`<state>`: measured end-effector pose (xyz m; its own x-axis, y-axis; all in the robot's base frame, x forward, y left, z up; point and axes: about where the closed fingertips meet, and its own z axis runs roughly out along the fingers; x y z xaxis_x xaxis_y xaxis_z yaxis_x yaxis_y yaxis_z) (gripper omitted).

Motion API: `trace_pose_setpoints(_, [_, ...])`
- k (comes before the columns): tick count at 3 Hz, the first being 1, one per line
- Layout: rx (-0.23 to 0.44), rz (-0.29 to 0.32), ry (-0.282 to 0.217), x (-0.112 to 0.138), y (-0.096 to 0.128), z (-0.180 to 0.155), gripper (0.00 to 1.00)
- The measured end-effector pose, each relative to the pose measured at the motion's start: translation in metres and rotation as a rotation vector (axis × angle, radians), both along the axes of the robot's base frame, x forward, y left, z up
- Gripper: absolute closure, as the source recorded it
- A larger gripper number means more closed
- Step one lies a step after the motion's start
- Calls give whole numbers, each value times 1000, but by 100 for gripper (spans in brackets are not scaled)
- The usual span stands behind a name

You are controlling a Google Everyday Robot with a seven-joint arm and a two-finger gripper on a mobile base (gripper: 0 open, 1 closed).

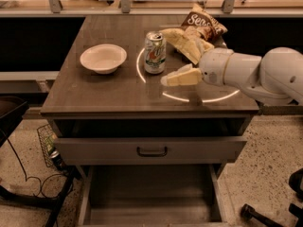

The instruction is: Place 7up can into middle drawer

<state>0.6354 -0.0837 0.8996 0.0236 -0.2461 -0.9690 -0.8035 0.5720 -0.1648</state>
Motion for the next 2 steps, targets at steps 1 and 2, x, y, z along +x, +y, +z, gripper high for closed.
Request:
trace_pose_setpoints(1, [63,37,8,23,18,-13,0])
trace_pose_setpoints(2, [85,67,11,40,29,-13,0])
